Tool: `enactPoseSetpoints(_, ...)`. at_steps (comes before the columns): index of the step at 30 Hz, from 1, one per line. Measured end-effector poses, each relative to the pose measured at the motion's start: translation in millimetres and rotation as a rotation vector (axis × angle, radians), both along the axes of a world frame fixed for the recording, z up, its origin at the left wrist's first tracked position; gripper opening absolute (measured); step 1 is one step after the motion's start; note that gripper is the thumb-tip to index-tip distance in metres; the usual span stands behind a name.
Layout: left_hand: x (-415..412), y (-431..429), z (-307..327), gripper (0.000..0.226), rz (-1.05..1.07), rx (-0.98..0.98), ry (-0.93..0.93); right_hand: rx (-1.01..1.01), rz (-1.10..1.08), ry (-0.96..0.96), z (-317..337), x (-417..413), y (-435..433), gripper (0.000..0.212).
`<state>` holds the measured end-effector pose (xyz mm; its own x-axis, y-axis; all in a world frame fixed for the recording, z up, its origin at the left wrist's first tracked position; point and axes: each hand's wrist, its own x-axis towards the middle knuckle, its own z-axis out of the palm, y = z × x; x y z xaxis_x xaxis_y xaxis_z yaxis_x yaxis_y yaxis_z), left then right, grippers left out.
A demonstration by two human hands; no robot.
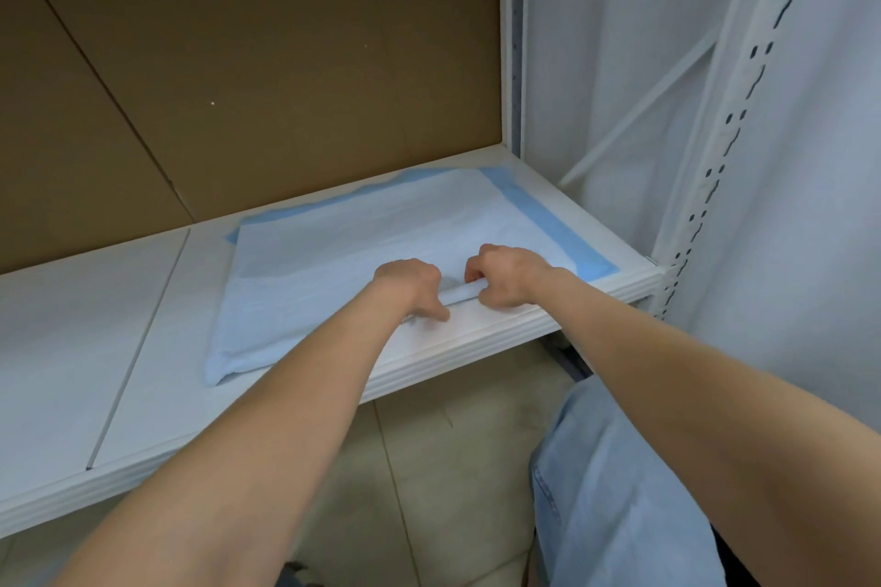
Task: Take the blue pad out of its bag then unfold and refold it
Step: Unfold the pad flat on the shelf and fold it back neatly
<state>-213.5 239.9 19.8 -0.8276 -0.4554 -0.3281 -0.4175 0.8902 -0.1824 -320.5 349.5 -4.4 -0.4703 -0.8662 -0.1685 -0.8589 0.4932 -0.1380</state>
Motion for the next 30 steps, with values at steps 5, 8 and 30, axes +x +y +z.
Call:
enactPoseSetpoints(5, -24, 18, -13, 0.031, -0.127, -0.078, 0.264, 0.008, -0.103, 0.045, 3, -34, 30, 0.036)
enactPoseSetpoints(8, -34, 27, -20, 0.026, -0.193, -0.136, 0.243, -0.007, -0.119, 0.073, 1, -42, 35, 0.036)
enactPoseSetpoints(30, -55, 22, -3, 0.035, -0.150, 0.089, 0.091, -0.199, -0.353, -0.156, 0, -55, 39, 0.031)
